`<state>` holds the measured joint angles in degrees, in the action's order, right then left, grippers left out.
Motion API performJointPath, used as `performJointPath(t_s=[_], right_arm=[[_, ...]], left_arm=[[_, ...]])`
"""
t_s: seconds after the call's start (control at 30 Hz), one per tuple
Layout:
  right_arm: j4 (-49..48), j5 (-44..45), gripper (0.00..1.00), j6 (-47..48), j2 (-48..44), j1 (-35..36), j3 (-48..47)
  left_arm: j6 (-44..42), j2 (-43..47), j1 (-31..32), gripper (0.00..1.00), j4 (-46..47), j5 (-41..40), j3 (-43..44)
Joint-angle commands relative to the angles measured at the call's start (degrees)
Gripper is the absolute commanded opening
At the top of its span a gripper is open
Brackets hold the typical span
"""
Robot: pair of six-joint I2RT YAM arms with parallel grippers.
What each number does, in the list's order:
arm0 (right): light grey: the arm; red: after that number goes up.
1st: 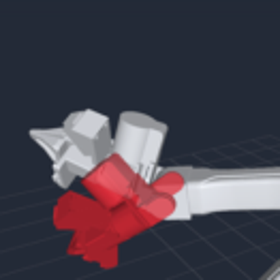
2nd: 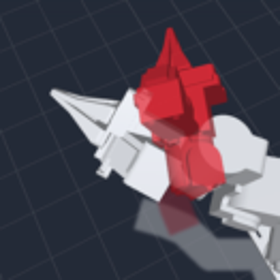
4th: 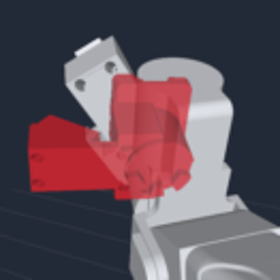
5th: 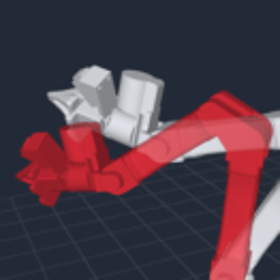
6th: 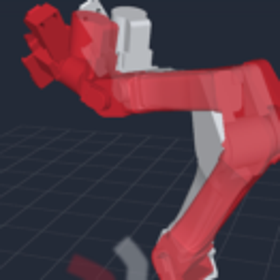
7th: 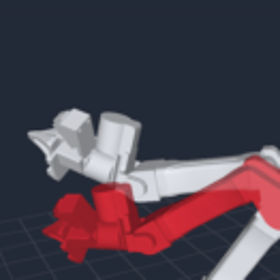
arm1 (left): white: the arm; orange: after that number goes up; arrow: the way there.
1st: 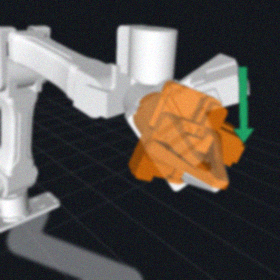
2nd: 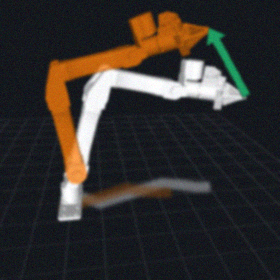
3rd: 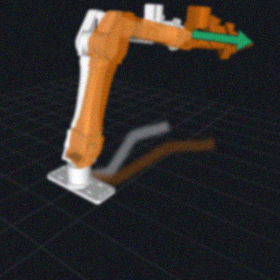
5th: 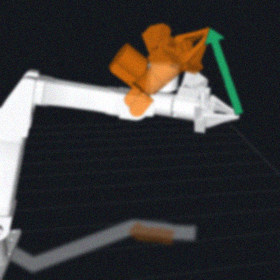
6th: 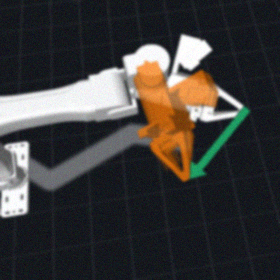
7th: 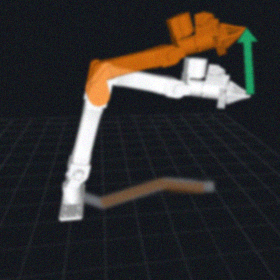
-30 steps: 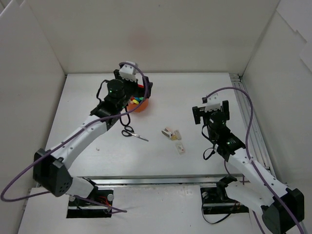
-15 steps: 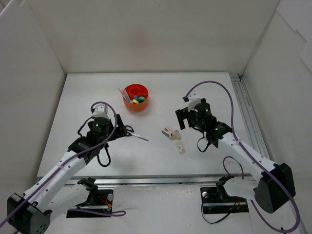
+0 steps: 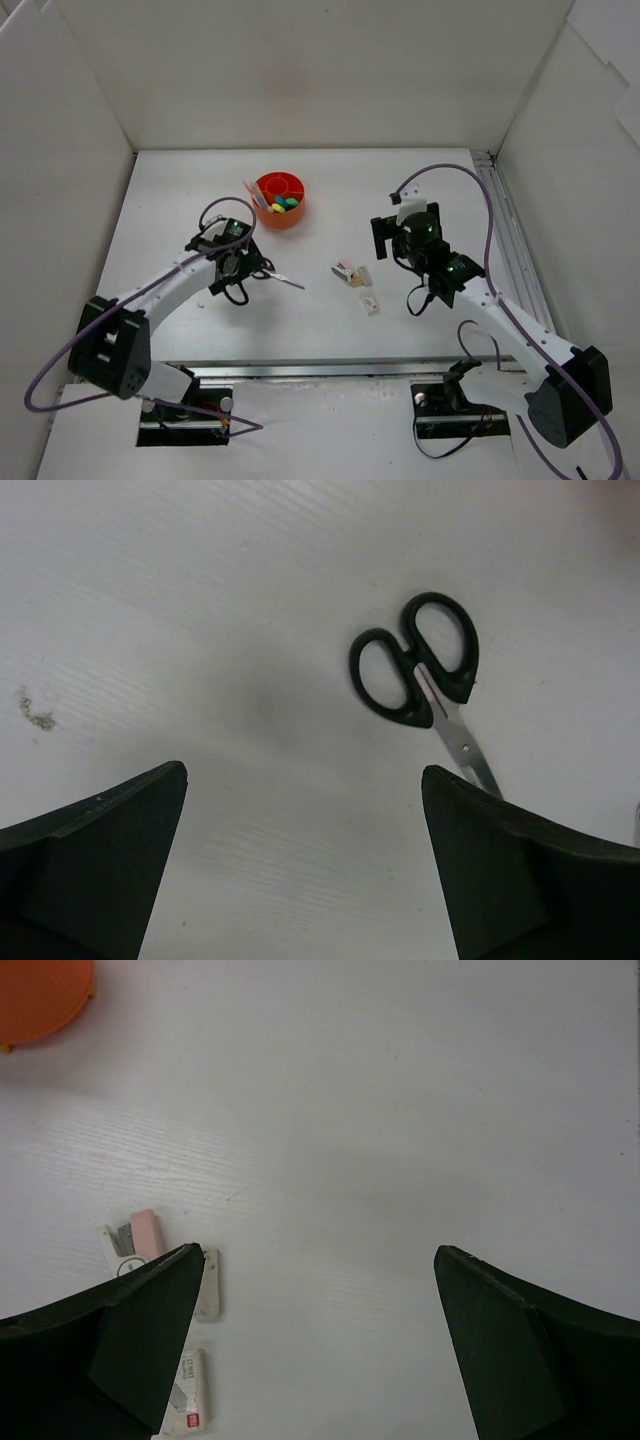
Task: Sort the stationery into containers
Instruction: Pick up the scissors from the center of the board.
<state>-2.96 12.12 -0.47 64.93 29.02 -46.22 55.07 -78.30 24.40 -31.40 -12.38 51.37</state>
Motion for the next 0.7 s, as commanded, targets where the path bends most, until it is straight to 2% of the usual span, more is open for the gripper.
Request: performJointPath(t_s=[0.0,0.13,0.17,0.37,0.53,0.67], right_arm=[[-2.1,7.1,0.98,-0.4,-3.3,0.2,0.1],[-2.0,9.4,0.98,-0.1,-4.3,-0.1,0.8],[-2.0,10.6,0.98,-0.1,-4.5,-0.1,0.9],[-1.9,12.7,0.98,-0.1,-4.5,-0.2,1.0],[-1.9,14.2,0.98,-0.1,-4.3,-0.2,1.5],[-1.9,15.3,0.98,1.6,-4.7,-0.1,2.0]], left_arm=[[3.7,-4.7,-1.0,1.00,-3.1,-0.5,6.7],[5.2,-10.0,-2.1,0.94,-2.8,0.0,8.8],[5.3,-10.9,-2.1,0.88,-2.8,0.1,9.0],[6.5,-14.2,-2.1,0.73,-1.7,0.8,8.9],[6.8,-16.8,-2.1,0.71,-0.2,0.2,8.9],[7.3,-19.3,-1.6,0.62,-0.3,-1.1,10.1]])
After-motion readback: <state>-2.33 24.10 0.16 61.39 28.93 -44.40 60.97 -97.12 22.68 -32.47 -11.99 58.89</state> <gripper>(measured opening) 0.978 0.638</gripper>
